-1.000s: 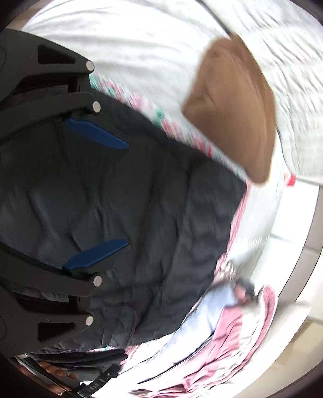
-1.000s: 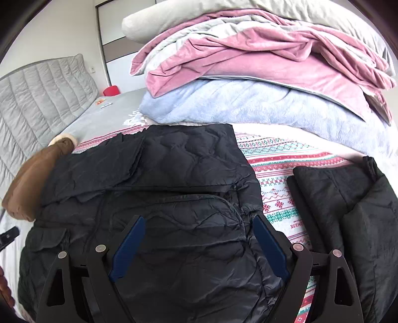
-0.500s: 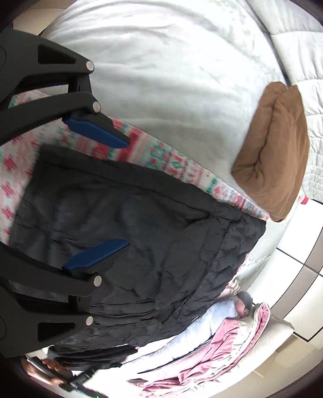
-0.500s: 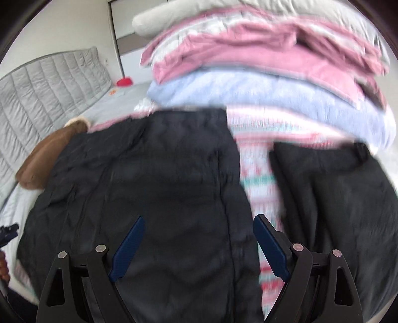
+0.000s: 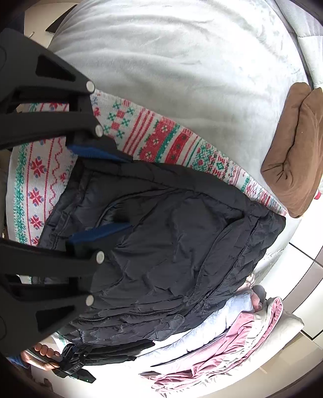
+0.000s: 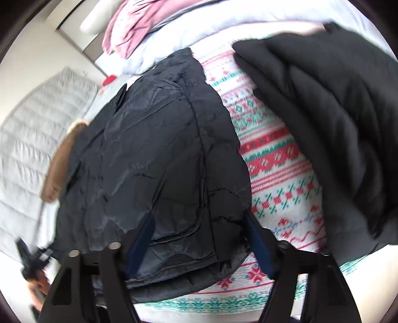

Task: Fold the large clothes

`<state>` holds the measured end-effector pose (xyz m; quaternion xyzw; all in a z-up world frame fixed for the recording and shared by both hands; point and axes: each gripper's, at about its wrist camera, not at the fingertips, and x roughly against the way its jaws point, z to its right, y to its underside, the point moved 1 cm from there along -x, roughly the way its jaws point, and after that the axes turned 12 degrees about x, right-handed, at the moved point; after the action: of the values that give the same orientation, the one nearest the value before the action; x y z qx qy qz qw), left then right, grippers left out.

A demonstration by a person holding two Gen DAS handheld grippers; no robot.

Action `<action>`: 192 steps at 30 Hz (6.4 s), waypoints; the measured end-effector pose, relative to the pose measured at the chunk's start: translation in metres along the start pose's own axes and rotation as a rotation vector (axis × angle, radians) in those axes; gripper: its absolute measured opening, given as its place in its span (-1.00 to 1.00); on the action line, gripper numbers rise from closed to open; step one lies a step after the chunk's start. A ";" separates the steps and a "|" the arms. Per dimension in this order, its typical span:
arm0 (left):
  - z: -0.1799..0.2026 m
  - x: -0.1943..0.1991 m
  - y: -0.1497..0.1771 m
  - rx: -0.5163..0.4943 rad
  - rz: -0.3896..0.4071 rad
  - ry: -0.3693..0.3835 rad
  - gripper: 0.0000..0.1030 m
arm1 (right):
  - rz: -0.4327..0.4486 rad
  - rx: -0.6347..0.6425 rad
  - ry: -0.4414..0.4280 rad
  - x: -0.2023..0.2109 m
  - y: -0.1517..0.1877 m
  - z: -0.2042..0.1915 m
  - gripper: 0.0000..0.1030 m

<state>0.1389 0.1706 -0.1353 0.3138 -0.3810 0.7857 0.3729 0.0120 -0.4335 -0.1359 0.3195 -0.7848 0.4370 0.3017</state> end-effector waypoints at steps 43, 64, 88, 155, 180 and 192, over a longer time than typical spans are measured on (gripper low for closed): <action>0.024 0.045 0.054 -0.016 0.054 0.098 -0.79 | 0.310 0.266 0.323 0.080 0.062 -0.066 -0.84; 0.052 0.156 0.085 -0.092 0.191 0.211 -0.82 | 0.564 0.170 0.078 0.221 0.105 -0.079 -0.87; 0.077 0.114 0.001 0.017 0.194 0.229 -0.82 | 0.584 0.065 -0.005 0.170 0.006 -0.073 -0.86; 0.163 -0.188 -0.223 -0.085 0.202 -0.275 -0.60 | 0.094 0.217 0.466 -0.182 -0.277 -0.029 -0.40; 0.262 -0.098 -0.020 -0.468 0.186 -0.097 0.02 | 0.094 0.277 0.243 -0.058 -0.151 -0.110 0.36; 0.256 -0.153 -0.008 -0.479 0.109 -0.158 0.03 | -0.080 0.226 0.258 -0.115 -0.144 -0.073 0.46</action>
<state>0.2795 -0.0921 -0.1204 0.2559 -0.6005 0.6650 0.3629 0.2073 -0.4020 -0.1199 0.3238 -0.6720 0.5475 0.3792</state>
